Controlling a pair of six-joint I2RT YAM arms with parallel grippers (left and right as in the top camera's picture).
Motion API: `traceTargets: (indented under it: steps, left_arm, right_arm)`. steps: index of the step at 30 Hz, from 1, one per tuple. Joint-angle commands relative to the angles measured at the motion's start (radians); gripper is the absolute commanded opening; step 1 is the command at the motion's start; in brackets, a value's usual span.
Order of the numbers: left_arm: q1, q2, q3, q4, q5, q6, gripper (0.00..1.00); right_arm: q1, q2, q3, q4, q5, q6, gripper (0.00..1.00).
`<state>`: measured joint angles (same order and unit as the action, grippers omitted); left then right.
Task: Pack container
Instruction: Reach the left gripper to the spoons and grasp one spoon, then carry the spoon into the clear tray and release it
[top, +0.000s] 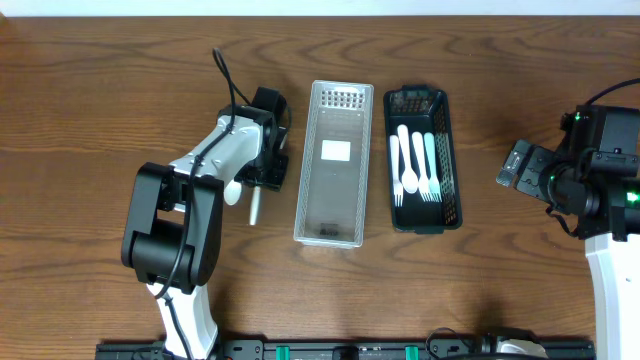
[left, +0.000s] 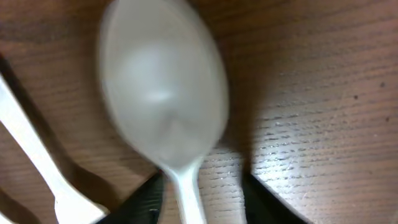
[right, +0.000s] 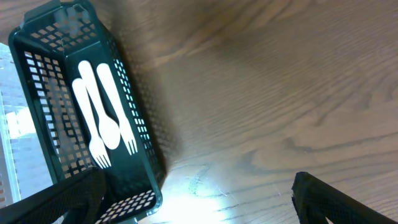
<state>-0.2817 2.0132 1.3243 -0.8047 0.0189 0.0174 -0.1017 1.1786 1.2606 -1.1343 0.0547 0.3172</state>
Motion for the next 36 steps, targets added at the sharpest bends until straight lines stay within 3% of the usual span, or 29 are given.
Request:
traceTargets:
  steps: [1,3,4,9,17,24,31,34,36]
  left_arm:
    - [0.003,0.018,0.012,-0.013,0.000,-0.038,0.25]
    - [0.003,0.018,0.012,-0.025,0.000,-0.038,0.09]
    - [0.003,0.018,0.012,-0.032,0.000,-0.038,0.06]
    - [0.003,-0.005,0.047,-0.112,-0.001,-0.038,0.06]
    - [-0.026,-0.207,0.303,-0.343,0.037,-0.091,0.06]
    - [-0.219,-0.343,0.338,-0.296,0.116,-0.140,0.06]
    - [-0.332,-0.187,0.266,-0.171,0.094,-0.238,0.06]
    - [-0.341,-0.103,0.266,-0.171,0.109,-0.245,0.17]
    - [-0.338,-0.085,0.266,-0.176,0.109,-0.245,0.46]
  right_arm:
    - [-0.006,0.004,-0.006,-0.003,0.002,-0.008,0.99]
    - [-0.006,0.004,-0.006,-0.003,0.002,-0.008,0.99]
    - [-0.006,0.004,-0.006,-0.003,0.002,-0.008,0.99]
    - [-0.006,0.004,-0.006,-0.003,0.002,-0.008,0.99]
    - [-0.006,0.004,-0.006,0.000,0.002,-0.008,0.99]
    - [-0.006,0.004,-0.006,0.002,0.002,-0.008,0.99]
    - [-0.006,0.004,-0.006,-0.003,0.009,-0.008,0.99]
    - [-0.006,0.004,-0.006,-0.003,0.009,-0.008,0.99]
    - [-0.006,0.004,-0.006,-0.003,0.009,-0.008,0.99]
